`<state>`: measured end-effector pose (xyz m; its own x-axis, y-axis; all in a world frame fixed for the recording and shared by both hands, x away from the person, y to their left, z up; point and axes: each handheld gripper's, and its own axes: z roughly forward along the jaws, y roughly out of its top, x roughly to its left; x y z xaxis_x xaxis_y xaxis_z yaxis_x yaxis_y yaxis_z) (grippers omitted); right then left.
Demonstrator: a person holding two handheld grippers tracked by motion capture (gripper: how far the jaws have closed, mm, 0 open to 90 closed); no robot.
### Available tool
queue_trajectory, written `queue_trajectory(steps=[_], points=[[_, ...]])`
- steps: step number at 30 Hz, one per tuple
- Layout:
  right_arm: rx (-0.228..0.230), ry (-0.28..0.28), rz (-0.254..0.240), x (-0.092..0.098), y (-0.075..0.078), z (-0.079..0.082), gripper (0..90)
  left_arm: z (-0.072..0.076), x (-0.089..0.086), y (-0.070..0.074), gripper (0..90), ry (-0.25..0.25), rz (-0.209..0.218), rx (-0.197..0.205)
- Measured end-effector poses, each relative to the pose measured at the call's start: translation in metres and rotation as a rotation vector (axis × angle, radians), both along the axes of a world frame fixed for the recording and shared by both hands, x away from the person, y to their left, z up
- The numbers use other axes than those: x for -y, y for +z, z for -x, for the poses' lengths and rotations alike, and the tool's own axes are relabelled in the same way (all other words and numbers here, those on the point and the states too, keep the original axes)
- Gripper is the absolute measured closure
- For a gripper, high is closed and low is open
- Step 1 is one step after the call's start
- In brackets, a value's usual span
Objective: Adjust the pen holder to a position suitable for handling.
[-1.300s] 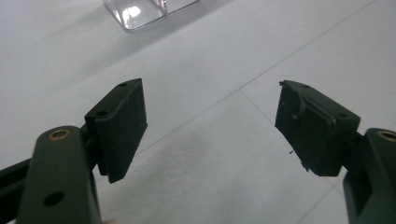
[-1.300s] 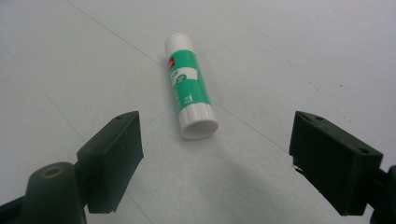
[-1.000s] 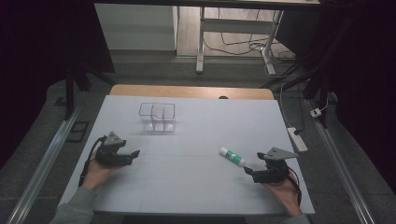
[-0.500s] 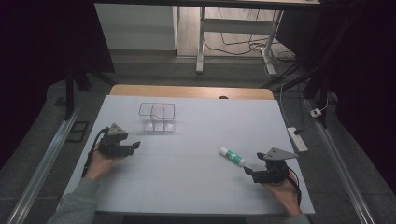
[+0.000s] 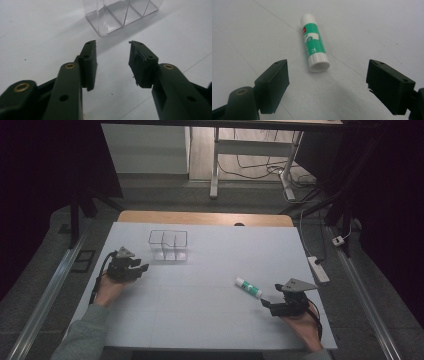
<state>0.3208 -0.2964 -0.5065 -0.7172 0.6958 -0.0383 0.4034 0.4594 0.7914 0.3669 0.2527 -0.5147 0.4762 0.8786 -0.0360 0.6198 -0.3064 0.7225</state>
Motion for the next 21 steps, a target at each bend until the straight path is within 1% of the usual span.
queue_trajectory(steps=[2,5,6,7,9,10,17,21], points=[[0.000,0.000,0.001,0.000,0.000,0.000,17.7,-0.003,0.000,0.001,68.4,-0.003,0.004,0.009],[-0.002,0.000,0.005,0.000,0.000,0.000,17.7,-0.007,0.000,0.003,79.4,0.007,-0.007,0.025],[-0.002,-0.003,0.007,0.000,0.000,0.000,17.7,-0.008,0.000,0.003,85.2,0.011,-0.006,0.030],[-0.002,-0.003,0.007,0.000,0.000,0.000,17.7,-0.010,0.000,0.003,85.2,0.011,-0.008,0.027],[-0.003,-0.003,0.008,0.000,0.000,0.000,17.7,-0.012,0.000,0.003,88.5,0.014,-0.014,0.027],[-0.004,-0.003,0.009,0.000,0.000,0.000,17.8,-0.014,0.000,0.002,88.5,0.017,-0.009,0.027],[-0.006,-0.006,0.013,-0.001,-0.001,0.000,17.8,-0.025,0.002,0.001,88.7,0.021,-0.010,0.038],[-0.007,-0.007,0.015,0.000,-0.001,-0.001,17.8,-0.033,0.004,-0.002,88.7,0.026,-0.016,0.031]])
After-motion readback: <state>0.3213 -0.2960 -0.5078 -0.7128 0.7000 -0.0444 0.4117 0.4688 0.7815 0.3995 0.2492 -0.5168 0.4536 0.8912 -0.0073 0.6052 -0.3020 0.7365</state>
